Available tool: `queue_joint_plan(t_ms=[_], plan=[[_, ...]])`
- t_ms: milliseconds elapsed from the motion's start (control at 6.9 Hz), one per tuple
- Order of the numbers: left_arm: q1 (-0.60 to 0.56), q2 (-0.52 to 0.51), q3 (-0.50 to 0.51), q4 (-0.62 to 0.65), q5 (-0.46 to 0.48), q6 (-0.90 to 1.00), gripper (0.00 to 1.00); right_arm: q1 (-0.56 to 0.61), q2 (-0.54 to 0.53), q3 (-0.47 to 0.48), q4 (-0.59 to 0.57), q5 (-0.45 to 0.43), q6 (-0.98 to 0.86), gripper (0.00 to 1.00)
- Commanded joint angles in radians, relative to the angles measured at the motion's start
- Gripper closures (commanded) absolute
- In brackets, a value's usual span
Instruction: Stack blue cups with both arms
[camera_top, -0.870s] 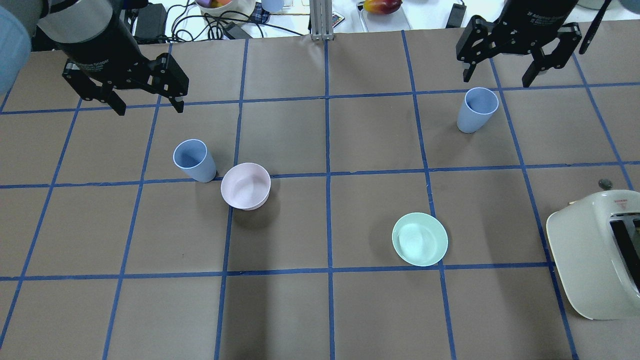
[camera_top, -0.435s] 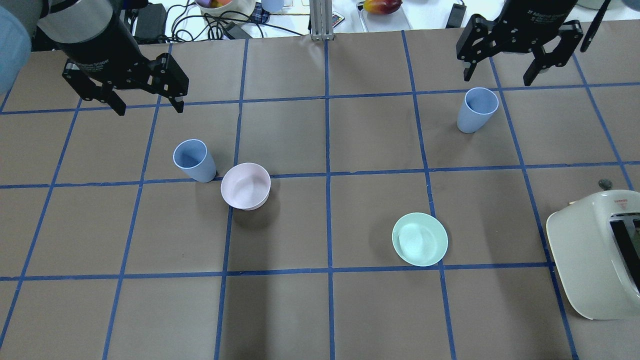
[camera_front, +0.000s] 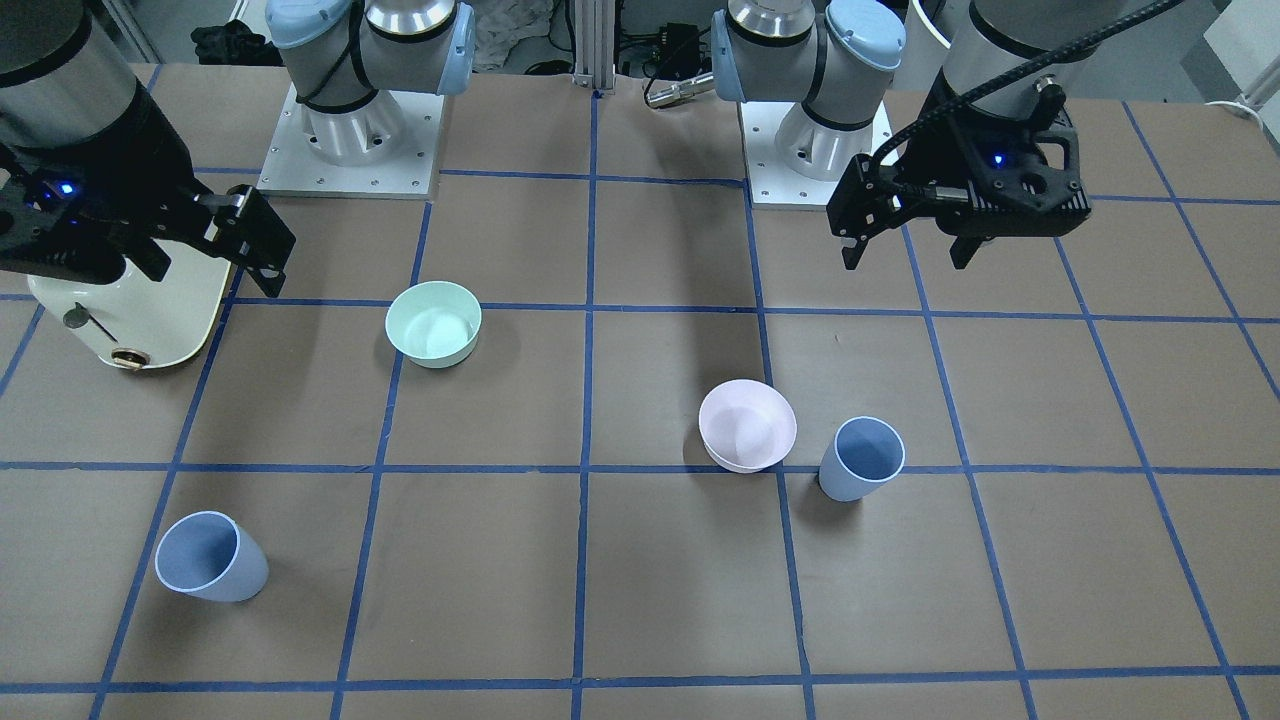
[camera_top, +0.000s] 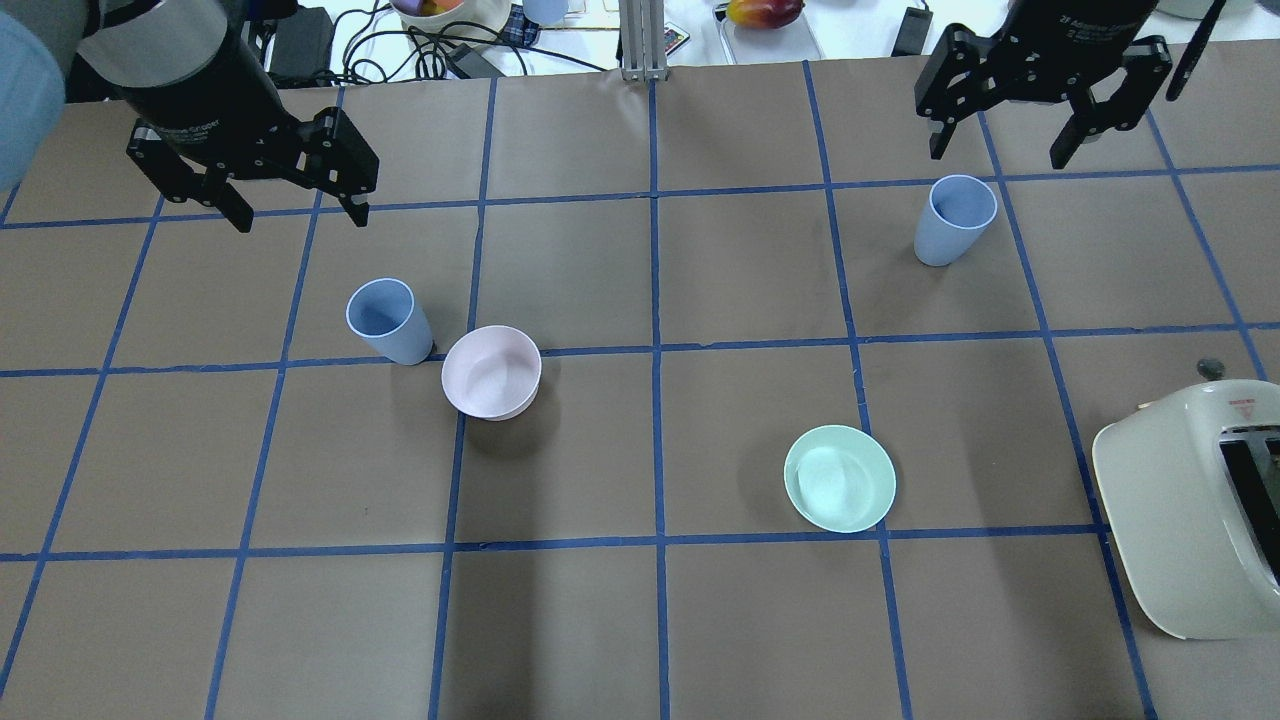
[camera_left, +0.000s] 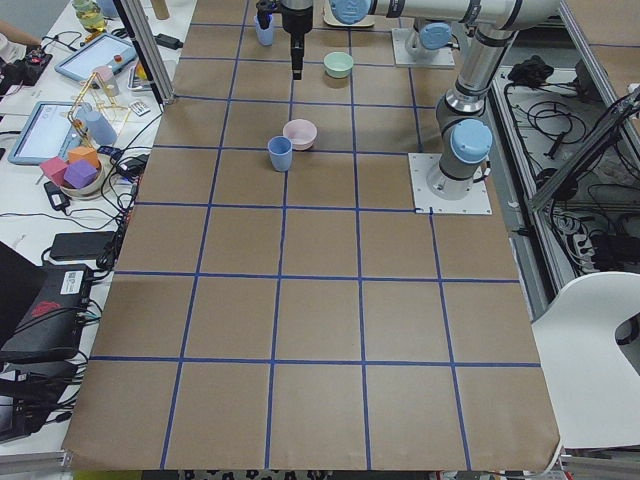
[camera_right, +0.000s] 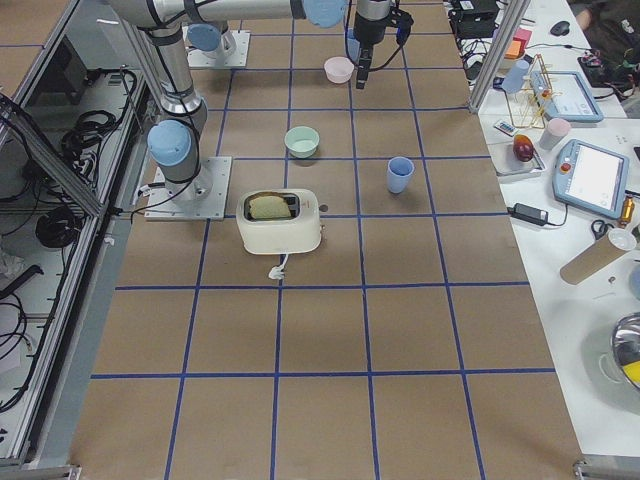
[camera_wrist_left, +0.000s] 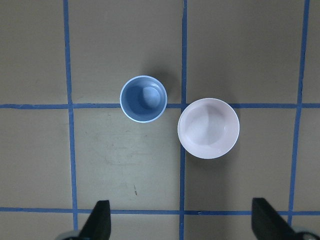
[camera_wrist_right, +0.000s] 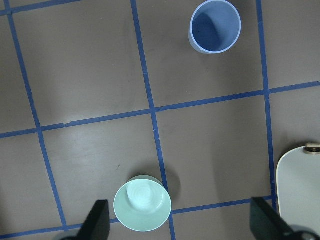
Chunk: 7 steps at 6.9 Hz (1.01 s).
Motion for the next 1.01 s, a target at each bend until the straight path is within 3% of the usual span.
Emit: queue_joint_plan(t_ms=[0,435,580,870], plan=[[0.000,-0.005,0.002,0.002,-0.006,0.000,0.00,0.000,0.000,0.008,0.001,-0.002,0.000,0.00],[0.006,-0.017,0.007,0.015,-0.005,0.040,0.00,0.000,0.008,0.012,0.002,-0.003,0.000,0.00],[0.006,-0.077,-0.033,0.035,-0.002,0.081,0.00,-0.002,0.008,0.012,0.002,-0.002,0.000,0.00],[0.008,-0.204,-0.160,0.434,-0.002,0.138,0.00,-0.008,0.005,0.012,-0.005,-0.003,-0.018,0.00]])
